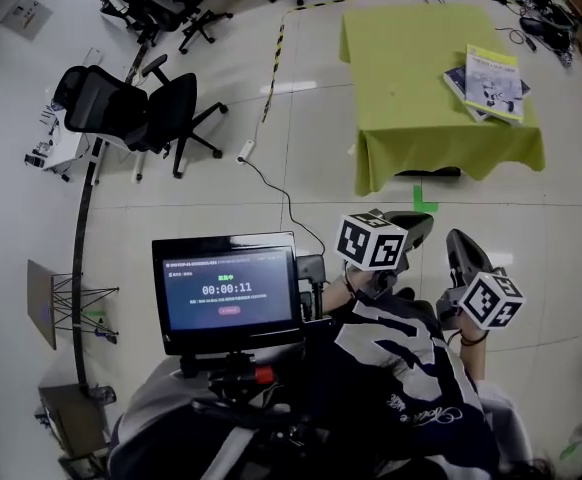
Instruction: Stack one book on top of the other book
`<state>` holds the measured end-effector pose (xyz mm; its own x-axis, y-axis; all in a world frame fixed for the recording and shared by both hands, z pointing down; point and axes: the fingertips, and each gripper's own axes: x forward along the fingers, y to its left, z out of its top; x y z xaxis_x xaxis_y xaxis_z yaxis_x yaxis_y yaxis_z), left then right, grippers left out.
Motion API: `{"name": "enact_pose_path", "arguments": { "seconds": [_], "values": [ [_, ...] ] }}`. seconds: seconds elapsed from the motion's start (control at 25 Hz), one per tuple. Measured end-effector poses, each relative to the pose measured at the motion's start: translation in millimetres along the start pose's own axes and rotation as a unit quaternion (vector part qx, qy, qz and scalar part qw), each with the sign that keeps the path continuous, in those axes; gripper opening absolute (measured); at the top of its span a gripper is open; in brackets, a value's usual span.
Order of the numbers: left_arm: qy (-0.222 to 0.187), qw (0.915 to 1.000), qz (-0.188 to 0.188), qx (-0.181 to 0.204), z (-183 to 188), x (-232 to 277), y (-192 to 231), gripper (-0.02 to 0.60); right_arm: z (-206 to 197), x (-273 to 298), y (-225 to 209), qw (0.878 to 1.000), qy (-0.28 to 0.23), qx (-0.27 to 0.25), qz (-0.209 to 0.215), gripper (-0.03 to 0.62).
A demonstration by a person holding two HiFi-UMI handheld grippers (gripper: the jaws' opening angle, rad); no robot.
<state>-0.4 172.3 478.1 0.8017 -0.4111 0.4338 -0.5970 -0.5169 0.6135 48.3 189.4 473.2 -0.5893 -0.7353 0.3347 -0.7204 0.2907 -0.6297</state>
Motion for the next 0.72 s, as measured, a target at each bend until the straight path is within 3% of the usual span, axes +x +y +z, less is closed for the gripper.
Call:
{"name": "enact_pose_path", "arguments": {
  "seconds": [0.24,0.72],
  "values": [
    [0.022,0.9995,-0.015,0.018,-8.3,6.5,-4.2,0.005,-3.2,1.3,-2.2,1.000,-0.007,0.005,-0.011,-0.003],
    [0.024,0.9988,-0.034,0.025,-9.5,11.8,-12.3,0.005,-5.6,-8.8,-6.0,1.000,-0.013,-0.002,-0.028,-0.003]
  ]
}}
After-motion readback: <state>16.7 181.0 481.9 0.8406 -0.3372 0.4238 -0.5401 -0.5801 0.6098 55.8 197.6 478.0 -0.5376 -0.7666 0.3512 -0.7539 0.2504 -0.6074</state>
